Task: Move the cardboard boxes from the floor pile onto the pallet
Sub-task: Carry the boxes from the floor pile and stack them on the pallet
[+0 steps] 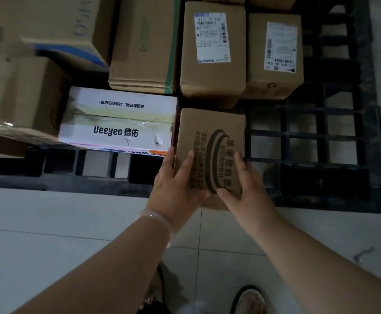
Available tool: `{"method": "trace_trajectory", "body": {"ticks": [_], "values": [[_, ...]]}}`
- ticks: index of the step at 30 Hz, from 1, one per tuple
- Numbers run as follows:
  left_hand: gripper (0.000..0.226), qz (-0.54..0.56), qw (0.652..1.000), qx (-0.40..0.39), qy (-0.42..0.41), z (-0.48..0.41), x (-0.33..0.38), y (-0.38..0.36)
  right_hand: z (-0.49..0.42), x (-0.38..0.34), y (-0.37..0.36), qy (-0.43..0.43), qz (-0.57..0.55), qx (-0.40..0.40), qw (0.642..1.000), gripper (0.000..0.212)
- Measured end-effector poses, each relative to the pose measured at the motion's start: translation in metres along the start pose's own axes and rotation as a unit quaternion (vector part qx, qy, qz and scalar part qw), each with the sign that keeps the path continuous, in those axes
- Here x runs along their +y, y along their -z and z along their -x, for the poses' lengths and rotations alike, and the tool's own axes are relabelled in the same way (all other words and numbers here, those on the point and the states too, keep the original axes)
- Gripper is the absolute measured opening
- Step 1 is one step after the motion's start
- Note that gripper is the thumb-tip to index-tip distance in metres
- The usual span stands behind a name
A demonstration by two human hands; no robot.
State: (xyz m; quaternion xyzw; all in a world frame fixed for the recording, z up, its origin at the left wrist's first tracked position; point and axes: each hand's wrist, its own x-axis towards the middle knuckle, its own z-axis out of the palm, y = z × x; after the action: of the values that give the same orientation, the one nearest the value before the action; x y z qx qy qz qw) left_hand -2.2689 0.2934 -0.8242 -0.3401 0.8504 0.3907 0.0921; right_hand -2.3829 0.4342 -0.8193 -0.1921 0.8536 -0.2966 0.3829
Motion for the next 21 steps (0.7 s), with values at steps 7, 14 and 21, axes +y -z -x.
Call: {"method": "trace_trajectory", "body": {"ticks": [7,14,21], "values": [[0.080,-0.197,0.976,-0.035,-0.081,0.055,-0.010,0.000,0.057,0.012,-0.010,0.105,0.291,-0.043,0.950,0.084],[0.082,-0.280,0.956,-0.076,-0.055,0.033,-0.009,0.001,0.035,0.007,-0.005,0.109,0.382,-0.068,0.915,0.090],[0.082,-0.293,0.950,-0.107,-0.036,0.015,0.003,0.014,0.017,-0.007,0.011,0.095,0.422,-0.088,0.897,0.093]]}}
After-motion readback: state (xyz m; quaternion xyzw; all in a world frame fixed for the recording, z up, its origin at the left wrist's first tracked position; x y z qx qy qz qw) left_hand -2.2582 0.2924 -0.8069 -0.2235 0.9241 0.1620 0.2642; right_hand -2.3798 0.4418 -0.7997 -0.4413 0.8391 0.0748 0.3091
